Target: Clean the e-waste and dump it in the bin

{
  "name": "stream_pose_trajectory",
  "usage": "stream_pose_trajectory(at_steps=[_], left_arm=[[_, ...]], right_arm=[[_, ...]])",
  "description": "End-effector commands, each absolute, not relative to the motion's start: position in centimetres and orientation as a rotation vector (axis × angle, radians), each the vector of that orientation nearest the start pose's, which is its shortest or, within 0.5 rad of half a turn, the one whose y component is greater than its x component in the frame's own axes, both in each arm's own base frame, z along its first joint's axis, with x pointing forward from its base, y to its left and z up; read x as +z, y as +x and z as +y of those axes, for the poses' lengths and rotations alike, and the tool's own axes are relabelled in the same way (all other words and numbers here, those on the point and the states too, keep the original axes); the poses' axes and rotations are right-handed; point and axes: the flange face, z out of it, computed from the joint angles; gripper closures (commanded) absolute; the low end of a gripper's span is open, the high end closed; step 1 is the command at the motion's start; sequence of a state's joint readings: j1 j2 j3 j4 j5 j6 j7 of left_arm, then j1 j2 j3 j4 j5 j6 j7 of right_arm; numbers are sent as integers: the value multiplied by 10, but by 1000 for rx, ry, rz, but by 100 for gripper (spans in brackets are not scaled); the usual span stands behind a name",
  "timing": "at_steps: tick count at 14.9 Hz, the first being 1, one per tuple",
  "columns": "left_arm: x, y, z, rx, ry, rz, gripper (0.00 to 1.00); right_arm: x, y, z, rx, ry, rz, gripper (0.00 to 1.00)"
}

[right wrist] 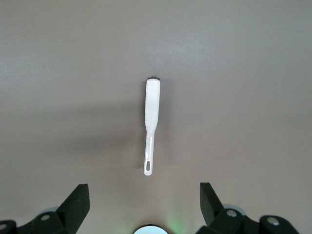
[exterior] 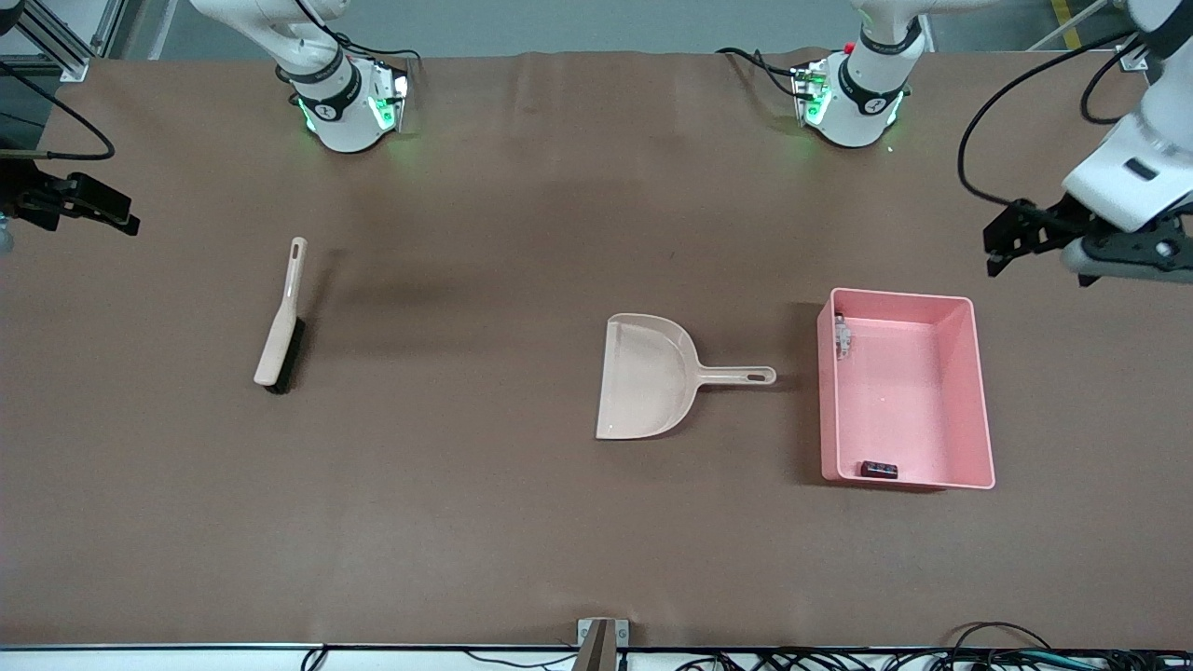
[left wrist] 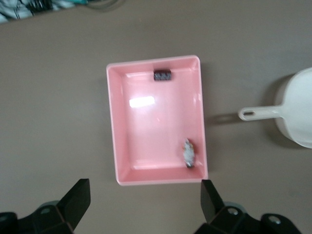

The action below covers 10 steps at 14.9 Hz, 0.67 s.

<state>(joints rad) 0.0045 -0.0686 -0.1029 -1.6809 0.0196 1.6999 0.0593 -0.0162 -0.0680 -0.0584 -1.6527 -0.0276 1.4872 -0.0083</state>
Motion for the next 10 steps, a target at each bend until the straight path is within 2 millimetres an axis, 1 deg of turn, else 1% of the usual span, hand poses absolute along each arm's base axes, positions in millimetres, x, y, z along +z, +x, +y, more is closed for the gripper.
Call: stream_pose_trajectory(at_steps=[1,2,4,6,10], left_arm=[[636,516,-49,-79,-3163,207,0],[641,507,-56,-59,-3162,217,0],[647,497,-63,-34,-3162,199,0],[650,495,-63,-43,-3161,182,0],[650,499,-61,-60,-3133,175,0]], right_arm=[[618,512,-43,154,-3156,88,0],[618,511,-43,162,-3155,88,0],[617,508,-45,188,-3152,76,0],[617,508,-50,186,-3151,81,0],[616,508,-56,191,-3149,81,0]])
